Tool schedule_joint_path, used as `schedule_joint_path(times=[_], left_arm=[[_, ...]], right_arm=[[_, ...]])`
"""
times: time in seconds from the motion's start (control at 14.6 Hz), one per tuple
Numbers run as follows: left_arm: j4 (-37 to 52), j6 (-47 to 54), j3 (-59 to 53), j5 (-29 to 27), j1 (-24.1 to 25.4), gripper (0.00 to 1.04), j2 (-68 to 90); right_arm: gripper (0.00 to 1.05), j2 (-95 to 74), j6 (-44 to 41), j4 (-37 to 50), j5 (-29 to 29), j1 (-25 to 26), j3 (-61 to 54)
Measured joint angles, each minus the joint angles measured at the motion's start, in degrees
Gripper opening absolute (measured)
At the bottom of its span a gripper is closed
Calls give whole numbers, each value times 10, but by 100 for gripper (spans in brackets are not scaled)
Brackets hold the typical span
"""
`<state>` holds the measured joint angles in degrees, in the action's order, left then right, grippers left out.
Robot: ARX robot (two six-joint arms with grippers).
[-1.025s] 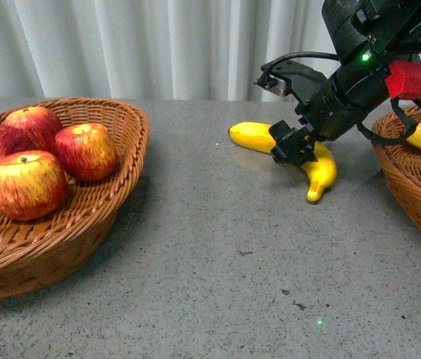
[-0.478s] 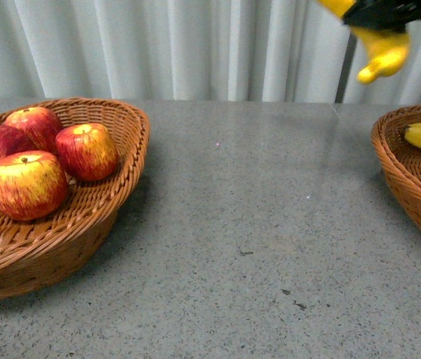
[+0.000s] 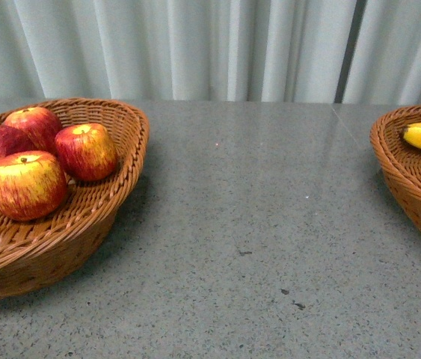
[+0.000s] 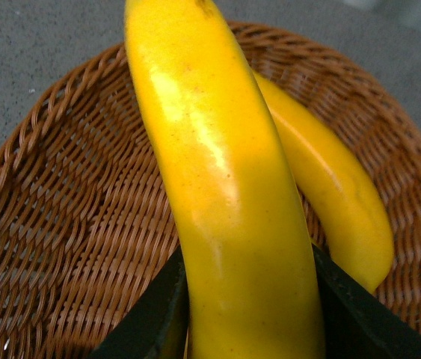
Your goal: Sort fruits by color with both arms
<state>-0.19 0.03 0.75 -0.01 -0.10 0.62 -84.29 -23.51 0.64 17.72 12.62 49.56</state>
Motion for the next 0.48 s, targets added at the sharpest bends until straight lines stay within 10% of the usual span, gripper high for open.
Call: schedule_joint_path(times=[0.34,0.48], left_arm=[[0,0,0,0,0,98,0],[0,0,0,0,0,98,0]], right_arm=[[100,27,22,16,26,1,-3],[98,92,61,28,47,-8,-4]])
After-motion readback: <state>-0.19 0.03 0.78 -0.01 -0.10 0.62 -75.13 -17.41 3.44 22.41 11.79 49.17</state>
